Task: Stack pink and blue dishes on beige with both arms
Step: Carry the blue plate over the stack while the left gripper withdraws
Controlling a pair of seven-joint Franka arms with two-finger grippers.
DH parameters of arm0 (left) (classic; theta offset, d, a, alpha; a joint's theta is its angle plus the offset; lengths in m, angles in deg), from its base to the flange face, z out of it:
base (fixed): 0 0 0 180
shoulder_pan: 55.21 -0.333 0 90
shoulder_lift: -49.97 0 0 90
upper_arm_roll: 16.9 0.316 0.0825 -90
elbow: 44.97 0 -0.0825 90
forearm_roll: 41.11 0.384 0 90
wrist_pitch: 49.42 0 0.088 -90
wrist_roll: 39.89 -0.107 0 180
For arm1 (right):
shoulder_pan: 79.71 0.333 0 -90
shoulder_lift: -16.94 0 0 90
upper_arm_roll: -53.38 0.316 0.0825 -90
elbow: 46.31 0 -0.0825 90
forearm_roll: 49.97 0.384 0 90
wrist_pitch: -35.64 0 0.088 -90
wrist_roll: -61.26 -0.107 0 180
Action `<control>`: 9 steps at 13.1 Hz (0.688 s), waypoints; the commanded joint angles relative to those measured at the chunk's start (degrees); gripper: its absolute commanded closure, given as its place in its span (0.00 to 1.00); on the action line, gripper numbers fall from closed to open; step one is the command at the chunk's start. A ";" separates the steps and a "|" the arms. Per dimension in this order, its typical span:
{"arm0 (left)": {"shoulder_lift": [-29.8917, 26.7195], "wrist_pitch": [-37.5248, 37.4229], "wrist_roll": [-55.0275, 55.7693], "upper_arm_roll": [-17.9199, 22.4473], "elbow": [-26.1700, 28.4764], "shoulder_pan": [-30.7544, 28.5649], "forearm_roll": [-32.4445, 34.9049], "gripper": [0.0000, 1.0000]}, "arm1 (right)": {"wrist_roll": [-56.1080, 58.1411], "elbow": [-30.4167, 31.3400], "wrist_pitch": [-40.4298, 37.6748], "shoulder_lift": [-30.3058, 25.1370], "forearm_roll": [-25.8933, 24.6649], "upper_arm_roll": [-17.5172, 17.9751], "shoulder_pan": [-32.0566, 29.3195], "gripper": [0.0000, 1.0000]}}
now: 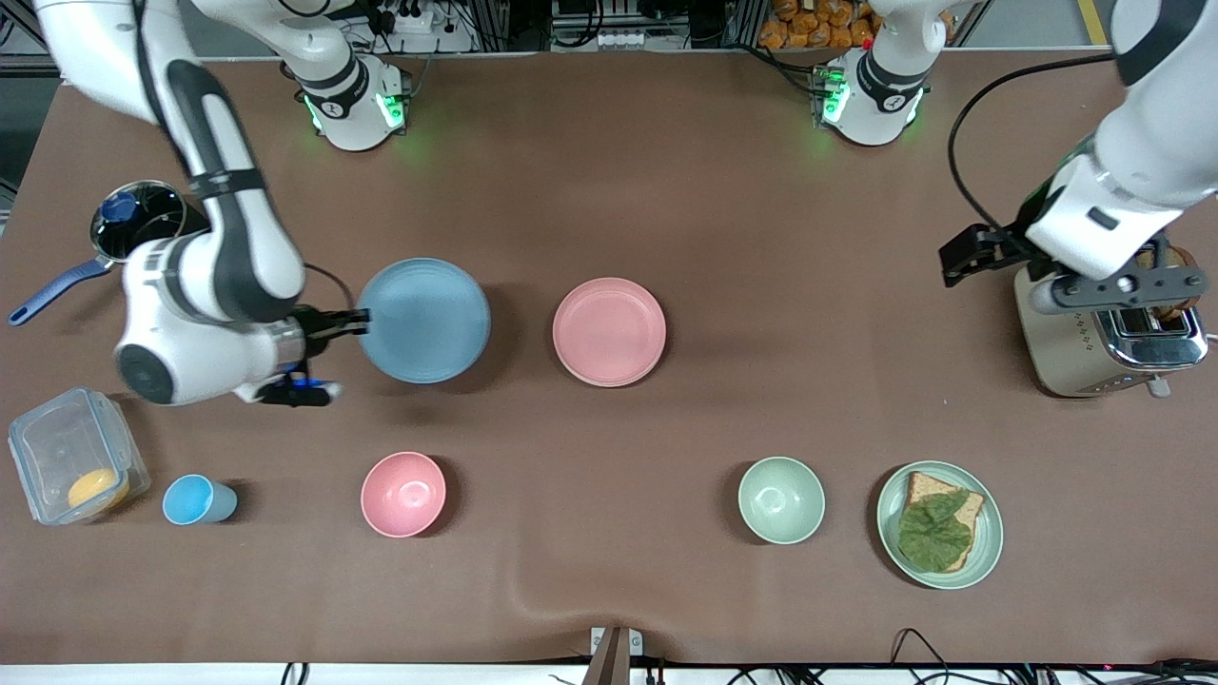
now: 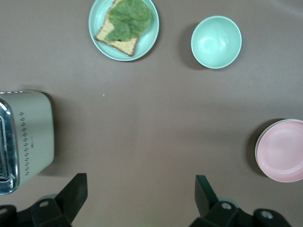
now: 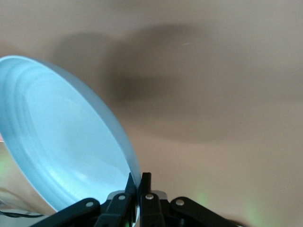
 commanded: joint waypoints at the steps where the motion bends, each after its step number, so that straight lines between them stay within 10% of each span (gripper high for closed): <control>1: -3.23 -2.29 -0.81 -0.01 -0.01 -0.79 0.17 0.00 | -5.85 -2.30 0.46 1.75 4.30 -0.76 5.04 1.00; 9: -4.82 -2.91 -5.37 19.50 0.78 15.12 -0.62 0.00 | -13.07 -9.68 7.92 13.61 17.58 -0.76 17.53 1.00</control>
